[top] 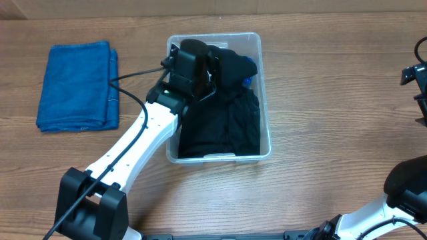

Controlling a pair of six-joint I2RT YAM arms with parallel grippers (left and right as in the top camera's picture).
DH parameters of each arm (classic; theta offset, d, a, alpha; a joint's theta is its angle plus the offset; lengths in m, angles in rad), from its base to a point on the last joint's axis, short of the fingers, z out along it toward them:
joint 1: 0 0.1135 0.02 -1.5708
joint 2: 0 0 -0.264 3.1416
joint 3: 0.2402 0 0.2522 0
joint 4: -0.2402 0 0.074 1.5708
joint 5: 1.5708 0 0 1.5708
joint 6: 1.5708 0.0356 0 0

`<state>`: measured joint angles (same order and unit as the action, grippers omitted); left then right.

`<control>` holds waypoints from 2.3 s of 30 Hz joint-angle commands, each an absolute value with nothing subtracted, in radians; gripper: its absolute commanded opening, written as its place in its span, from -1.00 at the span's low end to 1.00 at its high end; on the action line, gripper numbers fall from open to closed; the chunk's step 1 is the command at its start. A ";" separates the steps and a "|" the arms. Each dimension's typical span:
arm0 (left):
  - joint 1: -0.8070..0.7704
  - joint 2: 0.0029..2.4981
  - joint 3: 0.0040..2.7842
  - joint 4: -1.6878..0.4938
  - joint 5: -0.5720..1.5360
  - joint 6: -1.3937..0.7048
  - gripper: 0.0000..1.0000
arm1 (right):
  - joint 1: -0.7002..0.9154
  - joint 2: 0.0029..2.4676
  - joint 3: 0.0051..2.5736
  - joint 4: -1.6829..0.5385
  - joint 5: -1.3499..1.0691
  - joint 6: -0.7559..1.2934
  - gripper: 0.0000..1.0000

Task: Pack container
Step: 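Carry the black cloth over the container and lower it inside, then push and flatten the black cloths inside the container with the left gripper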

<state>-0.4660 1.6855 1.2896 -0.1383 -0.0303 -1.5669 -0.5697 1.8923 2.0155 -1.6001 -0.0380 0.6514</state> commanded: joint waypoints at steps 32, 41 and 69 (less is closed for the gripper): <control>-0.351 1.806 1.485 -0.244 0.261 -0.512 0.91 | -0.571 1.874 2.016 -1.598 -0.039 0.656 1.00; -0.336 1.807 1.486 -0.370 0.170 -0.329 -0.76 | -0.571 1.874 2.016 -1.598 -0.039 0.656 1.00; -0.440 1.869 1.670 -0.522 0.146 -0.239 -0.92 | -0.571 1.874 2.016 -1.598 -0.039 0.656 1.00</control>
